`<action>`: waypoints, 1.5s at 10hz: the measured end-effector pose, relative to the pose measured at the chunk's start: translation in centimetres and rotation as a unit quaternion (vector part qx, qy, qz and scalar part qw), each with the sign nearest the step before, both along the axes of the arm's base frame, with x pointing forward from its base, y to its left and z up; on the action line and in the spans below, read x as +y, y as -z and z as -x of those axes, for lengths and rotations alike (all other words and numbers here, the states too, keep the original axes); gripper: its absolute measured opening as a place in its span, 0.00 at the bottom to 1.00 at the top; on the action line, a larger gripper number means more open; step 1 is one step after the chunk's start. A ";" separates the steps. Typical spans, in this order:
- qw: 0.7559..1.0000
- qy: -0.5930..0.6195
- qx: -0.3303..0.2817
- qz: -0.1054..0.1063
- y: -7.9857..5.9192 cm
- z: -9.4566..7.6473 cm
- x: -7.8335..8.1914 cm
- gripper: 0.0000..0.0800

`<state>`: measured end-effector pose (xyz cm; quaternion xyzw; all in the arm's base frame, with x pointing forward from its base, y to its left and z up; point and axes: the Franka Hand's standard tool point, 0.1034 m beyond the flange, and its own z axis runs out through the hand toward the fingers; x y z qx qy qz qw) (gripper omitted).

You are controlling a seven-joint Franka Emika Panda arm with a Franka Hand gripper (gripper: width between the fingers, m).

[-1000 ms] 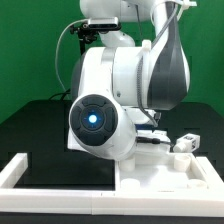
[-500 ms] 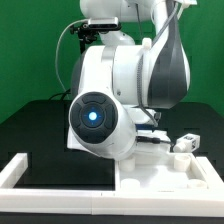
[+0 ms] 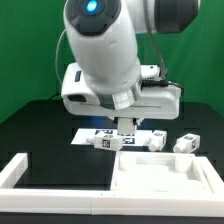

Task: Assemble one leg

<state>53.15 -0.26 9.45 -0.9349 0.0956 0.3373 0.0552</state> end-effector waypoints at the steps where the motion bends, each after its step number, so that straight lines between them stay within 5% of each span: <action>1: 1.000 0.002 -0.026 0.004 0.0 0.1 0.1 0.36; 3: 0.994 0.005 -0.108 0.020 -0.3 -0.9 0.5 0.36; 4: 0.990 0.001 -0.136 0.028 -1.6 -2.0 2.1 0.36; 6: 0.963 0.009 -0.267 0.028 -4.4 -7.0 4.2 0.36; 7: 0.953 0.017 -0.299 0.035 -4.7 -7.4 4.7 0.36; 11: 0.892 0.022 -0.447 0.065 -4.4 -8.6 5.7 0.36; 12: 0.868 -0.011 -0.491 0.070 -3.9 -7.9 7.7 0.36; 15: 0.835 -0.064 -0.542 0.070 -2.2 -8.4 8.6 0.36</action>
Offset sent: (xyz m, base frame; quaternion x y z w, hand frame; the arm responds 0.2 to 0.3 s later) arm 0.0196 0.0437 0.0293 -0.0653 0.1529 -0.0336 0.9855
